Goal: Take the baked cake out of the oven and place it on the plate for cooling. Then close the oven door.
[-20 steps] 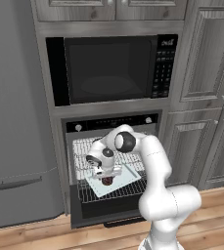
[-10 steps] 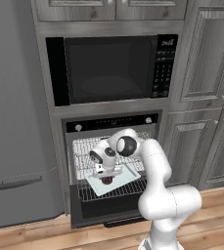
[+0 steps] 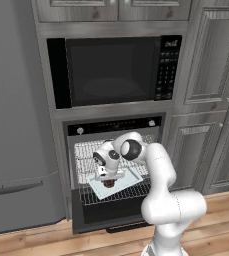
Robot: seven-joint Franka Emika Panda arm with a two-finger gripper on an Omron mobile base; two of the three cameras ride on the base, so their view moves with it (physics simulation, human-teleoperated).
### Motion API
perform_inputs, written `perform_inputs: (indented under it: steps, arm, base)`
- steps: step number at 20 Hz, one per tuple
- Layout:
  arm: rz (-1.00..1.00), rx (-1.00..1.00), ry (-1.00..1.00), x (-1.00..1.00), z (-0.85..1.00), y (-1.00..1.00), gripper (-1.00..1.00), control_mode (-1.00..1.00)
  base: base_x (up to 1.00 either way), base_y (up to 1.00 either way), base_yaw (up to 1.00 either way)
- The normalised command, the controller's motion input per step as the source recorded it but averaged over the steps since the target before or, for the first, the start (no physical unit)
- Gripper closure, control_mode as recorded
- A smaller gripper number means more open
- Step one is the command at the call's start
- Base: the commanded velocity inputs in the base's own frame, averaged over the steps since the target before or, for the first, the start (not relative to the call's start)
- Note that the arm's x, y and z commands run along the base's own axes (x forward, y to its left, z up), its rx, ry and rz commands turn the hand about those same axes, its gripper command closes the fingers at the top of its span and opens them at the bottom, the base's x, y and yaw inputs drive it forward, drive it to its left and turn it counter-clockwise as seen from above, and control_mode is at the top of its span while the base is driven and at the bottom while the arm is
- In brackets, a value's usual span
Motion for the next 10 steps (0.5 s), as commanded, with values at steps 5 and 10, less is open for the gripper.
perform_inputs:
  steps: [5, 10]
  arm:
    - [0.0, -0.06, 0.03, -0.12, -0.29, 0.19, 1.0, -1.0]
    - [0.0, -0.02, 0.0, -0.03, -0.26, 0.16, 1.0, -1.0]
  base:
    - [0.0, 0.0, 0.0]
    - [0.0, 0.0, 0.0]
